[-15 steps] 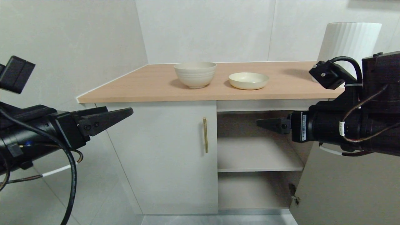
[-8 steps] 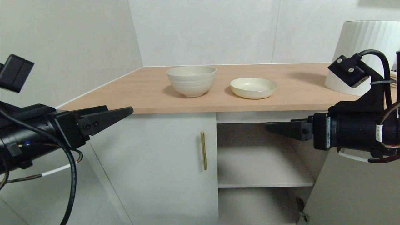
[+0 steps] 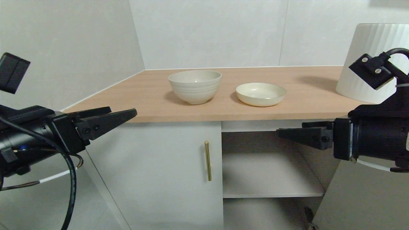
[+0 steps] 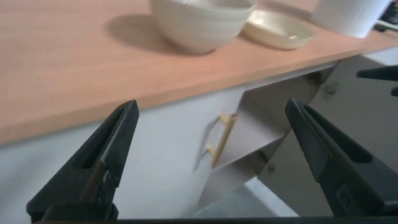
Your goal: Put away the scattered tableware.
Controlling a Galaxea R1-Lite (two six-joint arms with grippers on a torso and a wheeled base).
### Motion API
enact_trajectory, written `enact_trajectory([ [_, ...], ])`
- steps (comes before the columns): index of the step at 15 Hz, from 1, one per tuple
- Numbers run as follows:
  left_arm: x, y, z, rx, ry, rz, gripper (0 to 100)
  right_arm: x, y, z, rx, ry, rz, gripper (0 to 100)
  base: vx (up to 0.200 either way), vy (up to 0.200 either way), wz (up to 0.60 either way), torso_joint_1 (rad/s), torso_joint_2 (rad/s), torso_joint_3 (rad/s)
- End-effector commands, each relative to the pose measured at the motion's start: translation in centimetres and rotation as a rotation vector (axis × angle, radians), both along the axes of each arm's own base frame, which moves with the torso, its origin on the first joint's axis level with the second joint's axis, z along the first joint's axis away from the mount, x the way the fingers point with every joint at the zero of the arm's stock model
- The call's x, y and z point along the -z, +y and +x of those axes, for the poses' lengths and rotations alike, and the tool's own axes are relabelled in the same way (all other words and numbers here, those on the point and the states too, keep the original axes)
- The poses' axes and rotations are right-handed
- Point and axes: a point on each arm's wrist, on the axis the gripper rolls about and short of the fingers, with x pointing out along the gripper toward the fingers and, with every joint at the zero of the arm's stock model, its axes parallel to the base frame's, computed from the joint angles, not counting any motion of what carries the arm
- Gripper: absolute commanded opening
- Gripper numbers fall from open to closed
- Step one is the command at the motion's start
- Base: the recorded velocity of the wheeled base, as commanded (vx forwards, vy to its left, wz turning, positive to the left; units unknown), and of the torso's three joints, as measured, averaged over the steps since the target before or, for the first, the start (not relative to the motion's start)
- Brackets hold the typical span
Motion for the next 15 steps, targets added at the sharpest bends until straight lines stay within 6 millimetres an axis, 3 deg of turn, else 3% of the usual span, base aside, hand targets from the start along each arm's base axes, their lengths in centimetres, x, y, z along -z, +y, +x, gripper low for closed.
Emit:
enact_trajectory([
  [1,0.0,-0.3,0.0,0.012,0.000,0.000,100,0.0,0.0,0.0,-0.003,-0.001,0.000,100,0.000,0.000,0.00,0.066,-0.33,-0.266],
  [5,-2.1,-1.2,0.5,0.051,0.109,-0.015,100,-0.1,0.5,0.6,-0.004,-0.004,0.003,100,0.000,0.000,0.00,0.121,-0.38,-0.306],
  [6,-2.7,-1.5,1.4,0.050,0.159,-0.005,100,0.1,0.7,1.0,0.000,0.002,-0.004,100,0.000,0.000,0.00,0.110,-0.52,-0.295],
  [9,-1.9,-2.1,3.4,0.051,0.250,0.019,100,0.5,0.9,1.6,0.009,0.013,-0.019,100,0.000,0.000,0.00,0.162,-0.48,-0.305],
  [12,-1.5,-2.5,3.9,0.058,0.274,0.026,100,0.8,1.0,2.2,0.018,0.019,-0.024,100,0.000,0.000,0.00,0.172,-0.47,-0.289],
  [14,-2.1,-2.6,4.2,0.049,0.290,0.020,100,1.1,1.2,3.3,0.042,0.013,-0.020,100,0.000,0.000,0.00,0.080,-0.22,-0.129],
  [15,-2.4,-2.7,4.7,0.015,0.370,0.010,100,1.1,1.5,4.9,0.092,0.016,-0.024,100,0.000,0.000,0.00,0.032,-0.09,-0.056],
])
